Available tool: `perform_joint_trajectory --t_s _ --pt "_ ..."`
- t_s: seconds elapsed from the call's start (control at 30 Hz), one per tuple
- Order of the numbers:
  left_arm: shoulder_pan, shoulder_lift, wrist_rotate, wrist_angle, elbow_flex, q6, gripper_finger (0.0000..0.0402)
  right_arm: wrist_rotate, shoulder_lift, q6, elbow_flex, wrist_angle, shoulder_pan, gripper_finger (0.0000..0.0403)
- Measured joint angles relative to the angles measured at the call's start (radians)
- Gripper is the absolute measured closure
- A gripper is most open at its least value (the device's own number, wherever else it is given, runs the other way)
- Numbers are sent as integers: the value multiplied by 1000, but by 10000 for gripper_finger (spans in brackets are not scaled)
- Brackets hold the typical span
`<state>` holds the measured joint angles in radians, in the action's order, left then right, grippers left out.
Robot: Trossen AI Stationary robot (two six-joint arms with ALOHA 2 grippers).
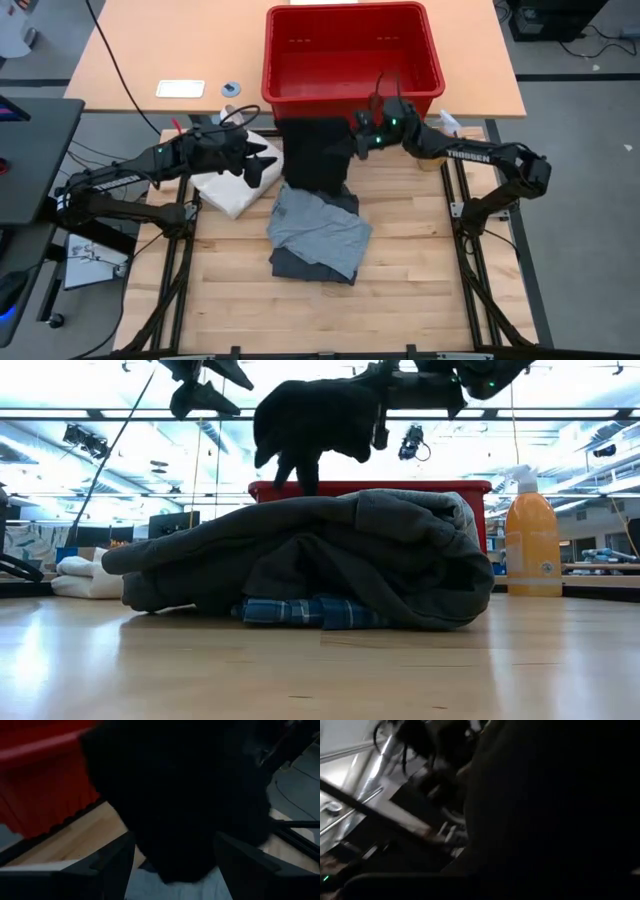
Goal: Fold Laundry from Bin
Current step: Put the black t-shirt into the red organizer bin
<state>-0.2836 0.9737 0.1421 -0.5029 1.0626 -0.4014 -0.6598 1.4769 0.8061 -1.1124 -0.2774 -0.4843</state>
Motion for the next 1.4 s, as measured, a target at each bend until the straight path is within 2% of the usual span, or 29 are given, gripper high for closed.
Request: perform_joint_trajectory --t_s 0.17,0.37,0.57,0.8,1.07,1.3,1.4 --pt "2 0 0 51 0 75 132 79 57 -23 -126 57 -67 344" --pt "-8 0 0 93 0 118 132 87 138 4 -279 62 -185 344" --pt "-26 0 27 88 0 130 132 80 252 -40 -460 61 -313 344" --pt "-90 9 123 116 0 130 132 -21 446 -5 -683 67 -449 344" --pt "-191 43 126 170 -1 161 132 -94 655 34 -921 61 -540 344" --pt "-231 124 125 199 0 154 132 -131 810 100 -1022 73 -576 344" --pt "-230 152 124 198 0 153 132 -140 851 115 -1049 160 -586 344"
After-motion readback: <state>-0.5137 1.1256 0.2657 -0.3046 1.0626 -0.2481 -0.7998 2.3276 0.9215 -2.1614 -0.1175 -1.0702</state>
